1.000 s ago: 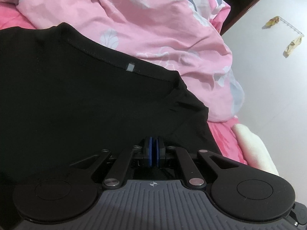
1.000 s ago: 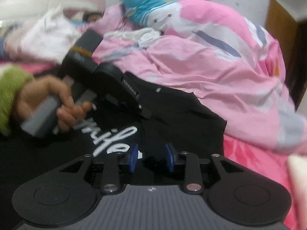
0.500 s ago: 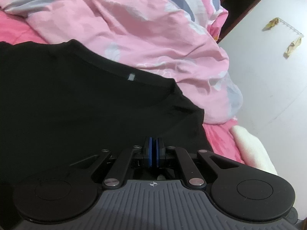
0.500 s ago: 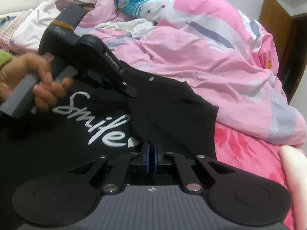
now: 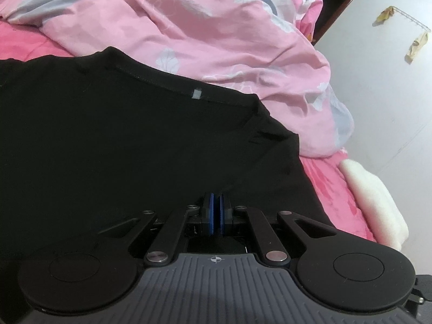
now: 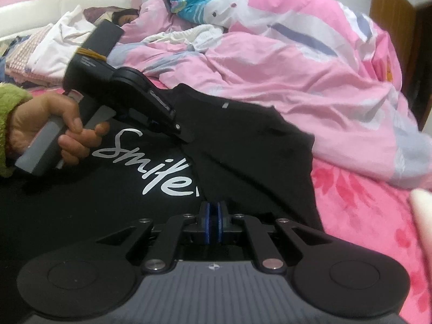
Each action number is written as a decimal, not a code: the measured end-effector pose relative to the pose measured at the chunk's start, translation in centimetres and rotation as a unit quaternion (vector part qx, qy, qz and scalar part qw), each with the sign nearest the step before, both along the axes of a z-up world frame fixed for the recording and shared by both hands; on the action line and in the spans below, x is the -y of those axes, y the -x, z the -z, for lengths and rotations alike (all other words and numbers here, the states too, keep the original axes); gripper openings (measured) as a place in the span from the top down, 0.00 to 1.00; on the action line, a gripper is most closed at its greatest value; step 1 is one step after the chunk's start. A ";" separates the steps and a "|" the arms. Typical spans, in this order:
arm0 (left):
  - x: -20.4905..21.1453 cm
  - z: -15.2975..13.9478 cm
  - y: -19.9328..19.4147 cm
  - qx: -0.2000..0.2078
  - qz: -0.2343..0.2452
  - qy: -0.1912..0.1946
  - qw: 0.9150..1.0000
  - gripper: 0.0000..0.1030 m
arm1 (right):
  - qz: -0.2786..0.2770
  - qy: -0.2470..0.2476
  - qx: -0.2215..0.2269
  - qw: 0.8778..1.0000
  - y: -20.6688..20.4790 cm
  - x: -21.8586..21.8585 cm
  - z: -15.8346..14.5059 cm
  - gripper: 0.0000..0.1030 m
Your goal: Fold clothes
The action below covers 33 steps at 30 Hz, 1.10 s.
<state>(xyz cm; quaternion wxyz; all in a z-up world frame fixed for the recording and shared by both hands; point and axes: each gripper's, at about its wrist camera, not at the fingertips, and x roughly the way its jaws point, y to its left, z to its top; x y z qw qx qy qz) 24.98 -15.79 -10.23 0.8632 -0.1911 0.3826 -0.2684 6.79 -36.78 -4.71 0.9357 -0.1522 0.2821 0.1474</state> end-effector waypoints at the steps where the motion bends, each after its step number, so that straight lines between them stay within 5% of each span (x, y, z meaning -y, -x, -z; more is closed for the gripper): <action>1: 0.0 0.1 0.0 0.000 0.000 0.002 1.000 0.98 | -0.005 0.013 0.005 1.000 0.1 -0.3 0.0 0.90; 3: -0.1 0.3 -0.1 0.001 -0.001 0.007 1.000 0.98 | -0.013 0.036 0.010 0.999 -0.1 -0.7 0.1 0.67; 5: 0.0 0.3 -0.1 0.002 -0.002 0.009 1.000 0.98 | -0.023 0.051 0.010 0.998 -0.7 -0.9 0.3 0.64; 8: 0.1 0.4 -0.1 0.008 0.000 0.008 1.000 0.98 | -0.026 0.067 -0.006 0.997 -2.1 -0.9 0.9 0.68; 11: 0.1 0.4 -0.2 0.010 -0.001 0.011 1.000 0.98 | -0.014 0.040 -0.035 0.998 -3.1 0.1 0.9 0.98; 18: 0.2 0.5 -0.5 0.009 0.000 0.020 1.000 0.98 | -0.003 -0.023 -0.101 0.995 -1.2 0.6 -0.6 0.99; 22: 0.1 0.7 -0.5 0.011 0.001 0.024 1.000 0.98 | -0.004 -0.036 -0.099 0.994 -1.1 0.7 -1.5 0.98; 29: -0.1 1.2 -0.5 0.011 -0.003 0.034 0.999 0.97 | 0.119 -0.121 -0.150 0.974 -8.5 5.1 -0.7 0.97; 33: -0.5 1.5 -0.7 0.004 -0.003 0.048 0.999 0.97 | 0.136 -0.133 -0.167 0.968 -5.7 6.4 -0.1 0.96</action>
